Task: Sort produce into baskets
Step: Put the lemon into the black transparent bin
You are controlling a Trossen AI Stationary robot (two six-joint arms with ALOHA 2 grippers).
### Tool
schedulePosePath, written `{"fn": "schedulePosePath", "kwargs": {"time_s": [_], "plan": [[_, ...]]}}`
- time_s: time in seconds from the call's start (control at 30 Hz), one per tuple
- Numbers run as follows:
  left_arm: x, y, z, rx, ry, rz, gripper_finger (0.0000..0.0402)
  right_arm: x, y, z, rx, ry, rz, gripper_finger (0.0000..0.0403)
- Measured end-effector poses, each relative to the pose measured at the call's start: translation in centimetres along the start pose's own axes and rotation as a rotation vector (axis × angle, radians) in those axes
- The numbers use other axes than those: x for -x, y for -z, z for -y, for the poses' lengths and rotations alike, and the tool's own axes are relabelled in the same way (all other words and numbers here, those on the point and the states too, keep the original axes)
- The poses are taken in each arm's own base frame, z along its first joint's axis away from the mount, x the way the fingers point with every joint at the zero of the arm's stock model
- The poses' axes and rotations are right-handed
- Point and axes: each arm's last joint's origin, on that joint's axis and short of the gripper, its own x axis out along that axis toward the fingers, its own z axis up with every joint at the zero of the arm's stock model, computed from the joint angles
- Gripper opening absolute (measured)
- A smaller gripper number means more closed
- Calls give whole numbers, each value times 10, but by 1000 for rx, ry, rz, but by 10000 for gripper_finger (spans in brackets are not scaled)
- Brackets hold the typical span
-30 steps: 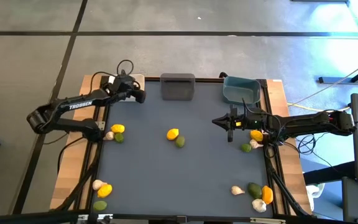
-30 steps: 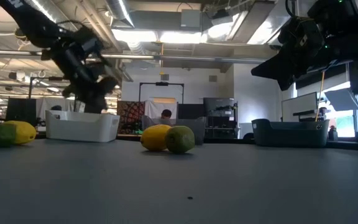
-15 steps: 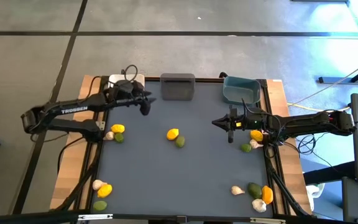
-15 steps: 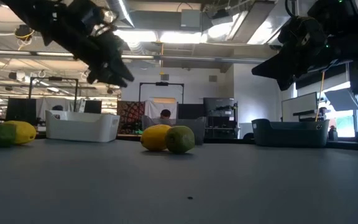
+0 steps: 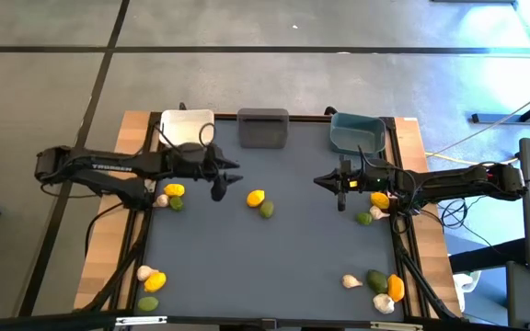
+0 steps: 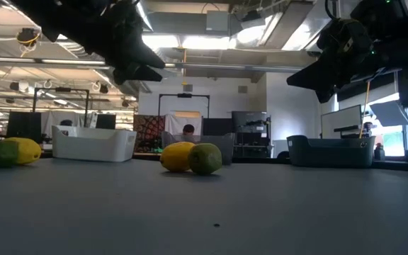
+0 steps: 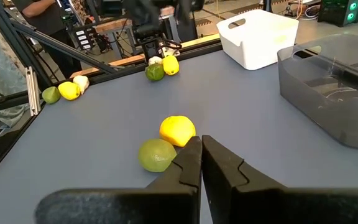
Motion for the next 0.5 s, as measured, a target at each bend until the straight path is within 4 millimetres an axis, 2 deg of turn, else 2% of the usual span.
{"fn": "schedulePosePath", "kwargs": {"time_s": [0.27, 0.5], "plan": [[-25, 20, 26, -61, 38, -52, 210, 0, 0, 0, 0, 0, 0, 14], [-51, 39, 32, -61, 10, -83, 210, 0, 0, 0, 0, 0, 0, 14]]}}
